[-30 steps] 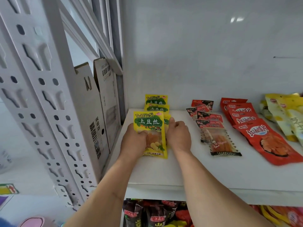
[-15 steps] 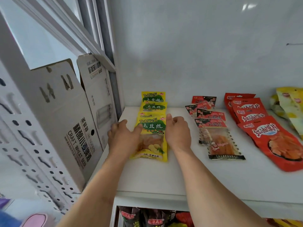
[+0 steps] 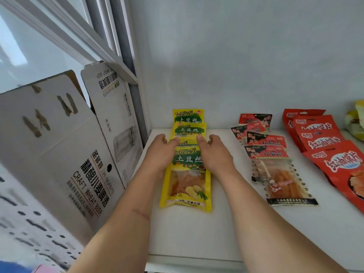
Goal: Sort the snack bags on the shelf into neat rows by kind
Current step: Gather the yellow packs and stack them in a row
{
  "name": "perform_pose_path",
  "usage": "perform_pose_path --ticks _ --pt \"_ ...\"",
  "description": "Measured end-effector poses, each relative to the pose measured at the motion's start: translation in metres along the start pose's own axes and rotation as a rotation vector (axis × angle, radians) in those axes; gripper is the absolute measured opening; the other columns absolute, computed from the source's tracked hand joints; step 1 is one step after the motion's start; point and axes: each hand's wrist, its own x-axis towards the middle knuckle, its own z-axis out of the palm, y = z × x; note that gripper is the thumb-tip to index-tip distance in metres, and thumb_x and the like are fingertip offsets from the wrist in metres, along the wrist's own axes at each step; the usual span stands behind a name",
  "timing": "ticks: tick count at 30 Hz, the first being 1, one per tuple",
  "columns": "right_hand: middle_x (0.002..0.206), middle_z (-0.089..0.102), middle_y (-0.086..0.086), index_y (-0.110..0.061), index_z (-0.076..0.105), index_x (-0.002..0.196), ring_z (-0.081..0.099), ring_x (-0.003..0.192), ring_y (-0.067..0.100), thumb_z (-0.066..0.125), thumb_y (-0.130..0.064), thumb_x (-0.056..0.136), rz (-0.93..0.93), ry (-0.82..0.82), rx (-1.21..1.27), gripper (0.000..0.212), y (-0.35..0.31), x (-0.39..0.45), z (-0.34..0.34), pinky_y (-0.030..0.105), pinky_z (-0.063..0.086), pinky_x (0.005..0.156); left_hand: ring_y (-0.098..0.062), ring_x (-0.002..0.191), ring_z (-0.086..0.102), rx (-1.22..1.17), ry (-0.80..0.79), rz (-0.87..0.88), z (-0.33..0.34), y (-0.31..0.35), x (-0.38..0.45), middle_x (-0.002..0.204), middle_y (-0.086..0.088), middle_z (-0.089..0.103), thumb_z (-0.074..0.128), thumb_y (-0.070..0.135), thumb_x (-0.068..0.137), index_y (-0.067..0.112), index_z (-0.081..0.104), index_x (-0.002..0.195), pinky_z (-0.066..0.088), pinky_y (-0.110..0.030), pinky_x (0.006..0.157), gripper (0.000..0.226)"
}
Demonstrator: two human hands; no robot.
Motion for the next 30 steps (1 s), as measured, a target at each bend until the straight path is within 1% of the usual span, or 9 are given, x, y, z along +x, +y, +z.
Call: perform_pose_path --ticks 3,6,10,14,17,20,25,28,30 --pt "0.153 0.041 0.008 -0.013 0.030 0.152 0.044 0.137 0.028 0.031 -0.069 0.094 0.019 -0.017 0.087 0.080 -0.001 0.015 -0.001 0.049 0.032 0.112 -0.023 0.140 0.042 0.012 0.073 0.069 -0.005 0.007 0.019 0.156 -0.004 0.042 0.059 0.045 0.096 0.014 0.034 0.154 0.034 -0.040 0.115 0.070" --pt "0.155 0.038 0.008 -0.013 0.029 0.152 0.042 0.139 0.028 0.029 -0.073 0.092 0.031 -0.050 0.112 0.085 -0.005 0.029 -0.001 0.050 0.030 0.114 -0.023 0.141 0.040 0.026 0.088 0.080 -0.002 0.015 0.037 0.158 -0.006 0.037 0.055 0.046 0.099 0.011 0.033 0.154 0.034 -0.038 0.115 0.070" --pt "0.152 0.043 0.008 -0.016 0.035 0.150 0.041 0.138 0.029 0.023 -0.073 0.093 0.033 -0.099 0.033 0.081 -0.011 0.048 0.004 0.047 0.030 0.112 -0.013 0.096 0.059 -0.037 0.020 0.036 0.010 0.020 0.051 0.155 -0.007 0.040 0.054 0.044 0.100 0.008 0.029 0.156 0.048 -0.025 0.071 0.071" --pt "0.151 0.044 0.007 -0.017 0.035 0.150 0.041 0.138 0.029 0.019 -0.072 0.094 0.034 -0.092 -0.061 0.080 -0.013 0.060 0.014 0.047 0.028 0.111 -0.011 0.086 0.059 0.062 0.000 0.044 0.015 0.019 0.062 0.150 -0.007 0.047 0.051 0.047 0.101 0.009 0.033 0.154 0.046 -0.023 0.064 0.067" --pt "0.145 0.051 0.006 -0.019 0.043 0.142 0.045 0.134 0.029 0.019 -0.070 0.095 0.024 -0.078 -0.078 0.073 -0.015 0.063 0.019 0.046 0.028 0.108 -0.018 0.092 0.067 0.025 -0.051 0.009 0.014 0.014 0.066 0.129 -0.004 0.064 0.051 0.049 0.100 0.018 0.054 0.133 0.059 -0.038 0.078 0.046" --pt "0.143 0.052 0.006 -0.021 0.044 0.141 0.047 0.132 0.029 0.019 -0.070 0.095 0.019 -0.077 -0.087 0.072 -0.013 0.066 0.021 0.046 0.029 0.107 -0.025 0.091 0.072 0.003 -0.070 -0.024 0.013 0.014 0.067 0.110 -0.006 0.071 0.052 0.049 0.100 0.023 0.058 0.112 0.060 -0.049 0.084 0.029" --pt "0.147 0.049 0.006 -0.020 0.039 0.146 0.044 0.135 0.028 0.019 -0.070 0.095 0.018 -0.088 -0.069 0.074 -0.012 0.068 0.019 0.045 0.029 0.108 -0.027 0.101 0.070 0.023 -0.058 -0.017 0.009 0.018 0.063 0.132 -0.006 0.064 0.054 0.053 0.096 0.016 0.049 0.140 0.059 -0.049 0.088 0.058" --pt "0.150 0.045 0.007 -0.018 0.037 0.148 0.043 0.136 0.029 0.025 -0.069 0.095 0.008 -0.084 -0.047 0.074 -0.011 0.065 0.016 0.046 0.030 0.109 -0.026 0.129 0.054 0.273 0.008 0.044 0.002 0.020 0.051 0.150 -0.005 0.047 0.051 0.051 0.099 0.012 0.037 0.152 0.043 -0.033 0.103 0.067" --pt "0.154 0.040 0.009 -0.017 0.034 0.151 0.040 0.139 0.030 0.034 -0.069 0.094 -0.025 -0.083 -0.016 0.077 -0.008 0.061 0.012 0.048 0.031 0.112 -0.027 0.139 0.044 0.476 0.023 0.070 -0.005 0.020 0.036 0.156 -0.007 0.042 0.049 0.050 0.100 0.013 0.033 0.154 0.038 -0.035 0.108 0.068"
